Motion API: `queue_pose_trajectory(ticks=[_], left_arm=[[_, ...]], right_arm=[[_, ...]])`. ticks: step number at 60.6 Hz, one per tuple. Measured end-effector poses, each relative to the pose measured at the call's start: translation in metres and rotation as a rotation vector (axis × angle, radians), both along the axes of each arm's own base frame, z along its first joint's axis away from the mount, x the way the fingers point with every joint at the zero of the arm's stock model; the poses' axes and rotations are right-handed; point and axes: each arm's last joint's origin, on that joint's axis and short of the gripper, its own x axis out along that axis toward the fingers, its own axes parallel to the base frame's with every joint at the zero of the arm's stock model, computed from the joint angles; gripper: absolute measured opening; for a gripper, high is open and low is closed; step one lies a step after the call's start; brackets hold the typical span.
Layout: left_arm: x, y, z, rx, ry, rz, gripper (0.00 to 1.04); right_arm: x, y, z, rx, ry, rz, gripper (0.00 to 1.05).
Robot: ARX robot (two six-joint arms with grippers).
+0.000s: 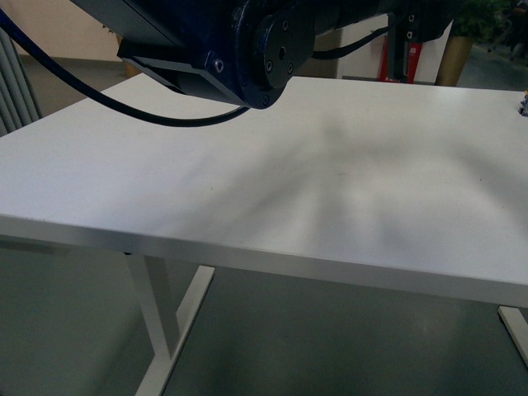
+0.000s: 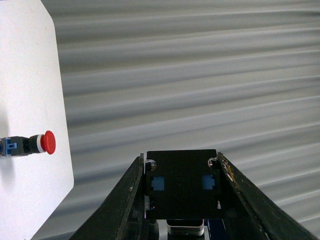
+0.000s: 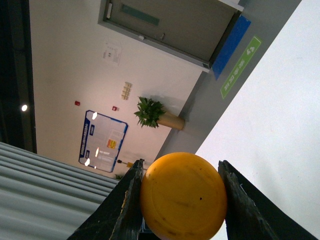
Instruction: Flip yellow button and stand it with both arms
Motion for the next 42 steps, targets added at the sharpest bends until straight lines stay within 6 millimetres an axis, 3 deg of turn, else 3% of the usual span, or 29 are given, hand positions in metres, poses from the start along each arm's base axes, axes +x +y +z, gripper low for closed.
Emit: queue_pose_trajectory(ticks=[15, 27, 34, 36, 42], left_arm=[[0.001, -0.001, -0.003, 0.027, 0.001, 0.001, 0.37], [-0.003, 0.019, -0.003, 0.15, -0.023, 0.045, 0.73], [-0.007, 0.053, 0.002, 0.295, -0.083, 0.147, 0.92], [-0.009, 0.071, 0.006, 0.368, -0.107, 0.212, 0.99], [-0.022, 0.125, 0.01, 0.649, -0.188, 0.43, 0.98]], right_arm=[[0.0, -0.003, -0.004, -0.003, 0.021, -0.006, 0.38], [-0.001, -0.014, -0.013, -0.03, 0.055, -0.014, 0.38], [-0.005, -0.026, -0.015, -0.047, 0.06, -0.032, 0.38], [-0.007, -0.031, -0.015, -0.057, 0.059, -0.04, 0.38], [-0.013, -0.043, -0.015, -0.087, 0.06, -0.062, 0.38]])
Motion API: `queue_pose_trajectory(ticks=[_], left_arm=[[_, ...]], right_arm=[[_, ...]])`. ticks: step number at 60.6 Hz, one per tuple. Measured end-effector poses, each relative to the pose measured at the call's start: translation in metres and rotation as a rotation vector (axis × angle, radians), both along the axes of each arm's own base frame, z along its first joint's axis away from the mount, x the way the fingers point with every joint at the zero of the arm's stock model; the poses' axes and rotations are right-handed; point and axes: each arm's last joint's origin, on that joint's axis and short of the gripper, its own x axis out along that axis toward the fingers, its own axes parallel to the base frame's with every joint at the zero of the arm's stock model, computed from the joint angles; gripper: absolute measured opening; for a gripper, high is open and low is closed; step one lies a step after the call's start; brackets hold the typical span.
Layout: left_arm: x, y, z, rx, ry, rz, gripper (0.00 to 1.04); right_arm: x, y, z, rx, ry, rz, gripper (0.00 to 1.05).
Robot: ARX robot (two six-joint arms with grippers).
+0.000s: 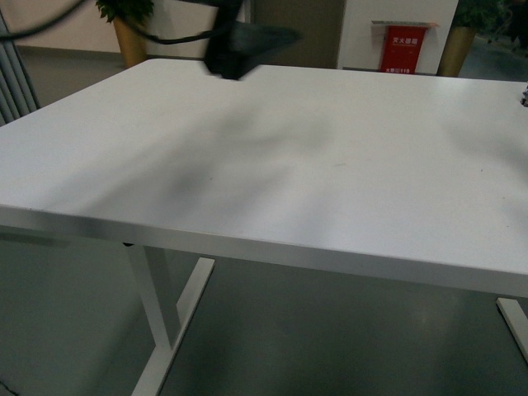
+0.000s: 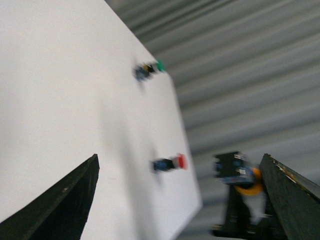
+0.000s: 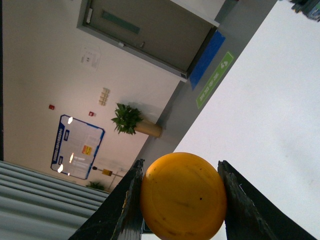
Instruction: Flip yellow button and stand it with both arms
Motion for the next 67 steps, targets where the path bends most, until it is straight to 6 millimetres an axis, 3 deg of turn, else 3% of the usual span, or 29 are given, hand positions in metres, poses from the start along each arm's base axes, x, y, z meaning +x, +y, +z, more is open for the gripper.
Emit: queue_pose_trajectory(ticks=[7, 14, 22, 31, 35, 40, 45, 59, 67], left_arm=[[-0.029, 0.067, -0.008, 0.435, -0.152, 0.222, 0.99], [-0.061, 0.119, -0.023, 0.766, -0.223, 0.295, 0.99], [-0.097, 0.174, -0.031, 1.05, -0.245, 0.378, 0.99], [-0.13, 0.215, -0.025, 1.245, -0.236, 0.477, 0.99], [-0.141, 0.221, -0.023, 1.235, -0.268, 0.502, 0.96], [-0.156, 0.216, -0.025, 1.087, -0.445, 0.603, 0.82], [-0.175, 0.206, -0.033, 0.957, -0.501, 0.674, 0.68], [-0.212, 0.18, -0.067, 0.853, -0.463, 0.694, 0.23], [-0.226, 0.171, -0.077, 0.841, -0.463, 0.698, 0.04]], right_arm=[[-0.006, -0.007, 0.001, -0.032, -0.005, 0.003, 0.38], [-0.013, -0.012, 0.003, -0.055, -0.015, 0.008, 0.38], [-0.017, -0.017, 0.006, -0.062, -0.028, -0.003, 0.38], [-0.019, -0.02, 0.008, -0.062, -0.026, -0.013, 0.38], [-0.021, -0.02, 0.009, -0.063, -0.026, -0.011, 0.38], [-0.022, -0.02, 0.011, -0.063, -0.027, -0.006, 0.38], [-0.025, -0.019, 0.013, -0.063, -0.027, -0.007, 0.38], [-0.032, -0.025, 0.021, -0.069, -0.032, -0.013, 0.38], [-0.034, -0.028, 0.024, -0.07, -0.034, -0.019, 0.38]])
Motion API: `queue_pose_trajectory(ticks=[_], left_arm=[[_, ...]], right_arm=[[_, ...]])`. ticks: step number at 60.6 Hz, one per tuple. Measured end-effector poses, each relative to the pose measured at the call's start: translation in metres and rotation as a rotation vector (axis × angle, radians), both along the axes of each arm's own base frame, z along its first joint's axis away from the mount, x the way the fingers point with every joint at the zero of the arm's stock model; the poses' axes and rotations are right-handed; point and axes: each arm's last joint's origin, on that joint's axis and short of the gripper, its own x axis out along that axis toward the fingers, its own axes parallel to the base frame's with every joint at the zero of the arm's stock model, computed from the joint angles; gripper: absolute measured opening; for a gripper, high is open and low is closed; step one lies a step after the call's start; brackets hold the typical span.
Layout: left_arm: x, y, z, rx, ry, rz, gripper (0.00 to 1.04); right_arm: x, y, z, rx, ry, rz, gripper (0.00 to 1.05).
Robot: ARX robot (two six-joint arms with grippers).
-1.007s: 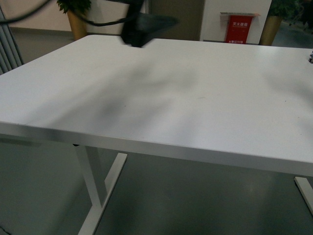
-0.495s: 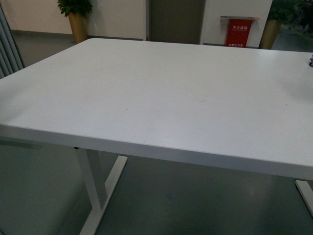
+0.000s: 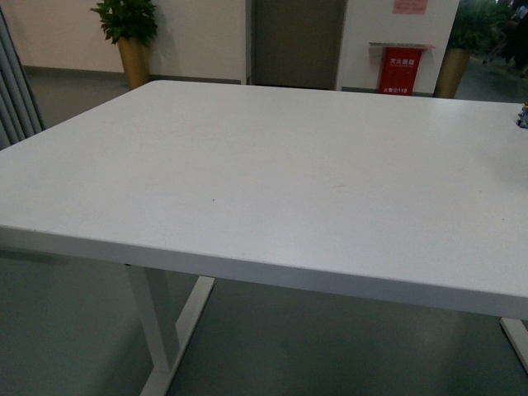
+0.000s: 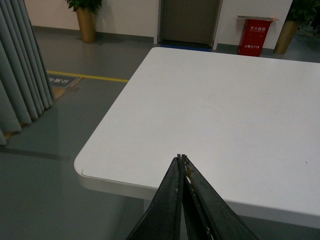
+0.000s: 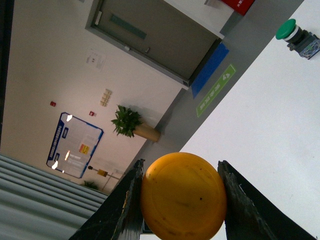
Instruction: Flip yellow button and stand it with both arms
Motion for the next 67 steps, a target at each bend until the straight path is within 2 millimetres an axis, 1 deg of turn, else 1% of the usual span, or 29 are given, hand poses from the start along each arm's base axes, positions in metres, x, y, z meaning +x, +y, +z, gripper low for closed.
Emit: queue_pose_trajectory(ticks=[10, 16, 19, 27, 42, 44, 67], left_arm=[[-0.015, -0.008, -0.01, -0.003, -0.005, -0.003, 0.04], [-0.026, -0.012, -0.017, -0.004, -0.004, -0.003, 0.04], [-0.03, -0.017, -0.019, -0.005, -0.002, 0.023, 0.04], [-0.038, -0.024, -0.024, -0.006, -0.003, -0.008, 0.04], [-0.049, -0.024, -0.029, -0.006, -0.004, -0.006, 0.04], [-0.051, -0.024, -0.033, -0.006, -0.009, -0.007, 0.04], [-0.062, -0.024, -0.029, -0.006, -0.037, -0.006, 0.04]], right_arm=[[-0.003, 0.001, 0.005, -0.004, -0.001, 0.0, 0.38], [-0.003, 0.005, 0.01, -0.006, -0.003, 0.006, 0.38], [-0.003, 0.007, 0.013, -0.008, -0.005, 0.01, 0.38], [-0.004, 0.01, 0.017, -0.018, -0.01, 0.02, 0.38], [-0.004, 0.011, 0.017, -0.026, -0.006, 0.015, 0.38], [-0.004, 0.011, 0.017, -0.026, -0.006, 0.015, 0.38], [-0.003, 0.017, 0.016, -0.03, -0.002, 0.026, 0.38]])
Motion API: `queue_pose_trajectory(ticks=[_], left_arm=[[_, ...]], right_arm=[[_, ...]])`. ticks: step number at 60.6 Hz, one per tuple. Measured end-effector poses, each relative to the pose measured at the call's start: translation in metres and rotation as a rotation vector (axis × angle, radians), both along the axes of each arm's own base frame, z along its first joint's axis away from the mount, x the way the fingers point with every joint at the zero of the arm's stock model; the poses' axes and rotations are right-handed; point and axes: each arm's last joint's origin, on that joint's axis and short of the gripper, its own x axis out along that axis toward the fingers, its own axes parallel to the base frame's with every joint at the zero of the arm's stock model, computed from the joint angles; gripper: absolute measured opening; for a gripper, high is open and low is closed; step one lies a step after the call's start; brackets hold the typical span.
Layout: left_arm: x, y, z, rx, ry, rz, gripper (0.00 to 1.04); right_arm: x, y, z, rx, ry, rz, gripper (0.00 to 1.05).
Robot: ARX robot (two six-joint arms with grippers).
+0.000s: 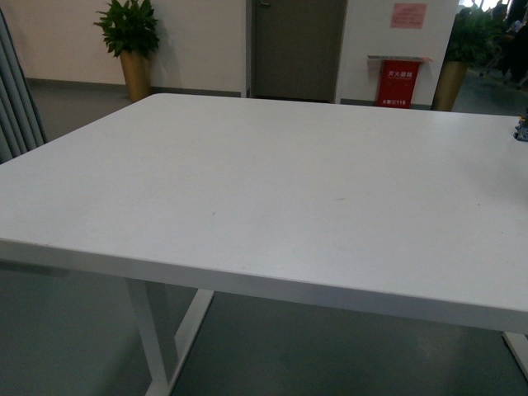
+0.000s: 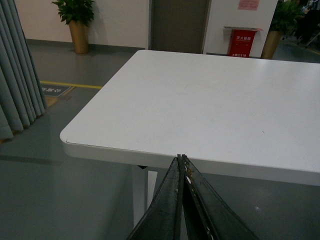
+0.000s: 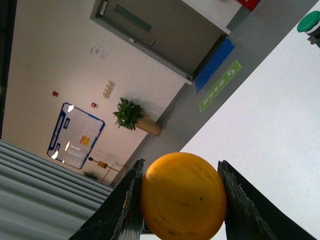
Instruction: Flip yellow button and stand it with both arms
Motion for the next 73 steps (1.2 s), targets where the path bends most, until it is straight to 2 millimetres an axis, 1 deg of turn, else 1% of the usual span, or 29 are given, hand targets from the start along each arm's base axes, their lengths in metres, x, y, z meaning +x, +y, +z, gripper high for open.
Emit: queue_pose_trajectory(ticks=[34, 38, 42, 54, 55, 58, 59, 61, 62, 63, 68, 71, 73], left_arm=[[-0.012, 0.0, 0.0, 0.0, -0.001, 0.0, 0.04], [-0.019, 0.0, -0.005, 0.0, 0.032, -0.002, 0.04], [-0.023, 0.0, -0.004, 0.0, 0.011, 0.0, 0.04], [-0.024, 0.0, -0.003, 0.0, 0.005, 0.0, 0.04], [-0.024, 0.0, -0.003, -0.001, 0.005, 0.0, 0.05], [-0.024, 0.0, -0.003, -0.001, 0.005, 0.0, 0.15], [-0.024, 0.0, -0.003, -0.001, 0.005, 0.0, 0.17], [-0.024, 0.0, -0.003, 0.0, 0.005, 0.0, 0.24], [-0.024, 0.0, -0.003, -0.001, 0.005, 0.0, 0.3], [-0.024, 0.0, -0.003, -0.001, 0.005, 0.0, 0.31], [-0.024, 0.0, -0.003, 0.0, 0.005, 0.0, 0.47], [-0.024, 0.0, -0.003, -0.001, 0.005, 0.0, 0.55], [-0.024, 0.0, -0.003, -0.001, 0.005, 0.0, 0.62]], right_arm=[[0.001, 0.001, 0.0, -0.01, 0.008, 0.003, 0.38], [0.002, 0.002, 0.002, -0.012, 0.004, 0.008, 0.38], [0.002, 0.003, 0.002, -0.014, 0.005, 0.01, 0.38], [0.004, 0.007, 0.0, -0.024, 0.014, 0.018, 0.38], [0.005, 0.008, -0.001, -0.029, 0.015, 0.017, 0.38], [0.006, 0.011, -0.002, -0.045, 0.02, 0.024, 0.38], [0.006, 0.013, -0.003, -0.055, 0.022, 0.028, 0.38], [0.008, 0.017, -0.004, -0.076, 0.029, 0.04, 0.38], [0.009, 0.019, -0.005, -0.085, 0.036, 0.046, 0.38], [0.011, 0.021, -0.006, -0.104, 0.043, 0.051, 0.38], [0.023, 0.028, -0.004, -0.185, 0.059, 0.062, 0.38], [0.033, 0.031, 0.002, -0.264, 0.056, 0.06, 0.38], [0.04, 0.032, 0.006, -0.306, 0.051, 0.06, 0.38]])
